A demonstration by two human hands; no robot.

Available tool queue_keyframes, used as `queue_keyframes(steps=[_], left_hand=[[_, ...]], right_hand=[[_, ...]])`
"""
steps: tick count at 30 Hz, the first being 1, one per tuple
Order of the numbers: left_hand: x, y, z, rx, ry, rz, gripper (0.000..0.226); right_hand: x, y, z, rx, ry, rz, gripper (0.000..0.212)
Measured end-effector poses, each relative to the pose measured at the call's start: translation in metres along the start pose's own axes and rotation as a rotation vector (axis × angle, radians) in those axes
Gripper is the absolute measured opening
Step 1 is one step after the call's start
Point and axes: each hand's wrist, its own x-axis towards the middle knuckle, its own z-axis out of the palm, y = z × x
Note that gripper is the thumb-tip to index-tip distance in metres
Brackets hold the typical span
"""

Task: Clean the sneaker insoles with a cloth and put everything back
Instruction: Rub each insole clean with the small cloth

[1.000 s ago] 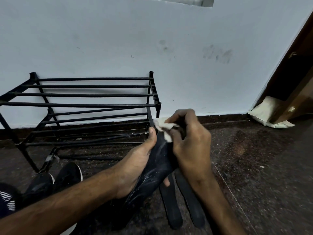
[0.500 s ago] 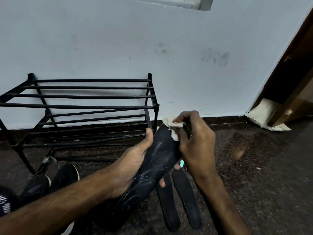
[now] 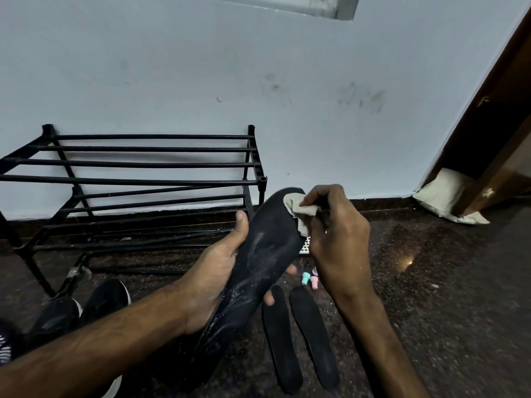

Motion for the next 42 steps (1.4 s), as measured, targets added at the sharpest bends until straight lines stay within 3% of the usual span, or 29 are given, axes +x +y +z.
queue_keyframes(steps=[5, 8, 13, 19, 25, 30, 35, 40, 42], left_hand=[[-0.004, 0.007, 0.006, -0.069, 0.053, 0.033, 0.074], [-0.004, 0.002, 0.009, -0.06, 0.01, -0.005, 0.075], [-0.005, 0.008, 0.005, -0.095, 0.01, 0.022, 0.075], [-0.009, 0.012, 0.013, -0.204, 0.022, 0.052, 0.073], [-0.007, 0.012, 0.012, -0.16, 0.064, 0.034, 0.069], [-0.01, 0.014, 0.016, -0.187, 0.104, 0.032, 0.069], [-0.01, 0.012, 0.019, -0.125, 0.06, 0.015, 0.077], [-0.008, 0.013, 0.01, -0.13, 0.055, 0.018, 0.076], [-0.006, 0.012, 0.007, -0.118, 0.05, 0.001, 0.076]], right_hand=[[-0.005, -0.017, 0.006, 0.113, -0.203, -0.08, 0.035], [-0.005, -0.02, 0.009, 0.089, -0.16, -0.152, 0.024], [0.006, 0.005, -0.007, 0.062, -0.07, -0.048, 0.025], [-0.003, -0.015, 0.001, 0.07, -0.289, -0.202, 0.024], [0.003, 0.001, -0.005, 0.062, -0.143, -0.098, 0.022], [0.003, -0.016, -0.003, 0.008, -0.356, -0.189, 0.036], [0.015, 0.0, -0.02, -0.06, -0.094, -0.158, 0.025], [0.016, -0.014, -0.026, 0.015, -0.473, -0.161, 0.027], [0.015, -0.012, -0.023, -0.009, -0.479, -0.169, 0.028]])
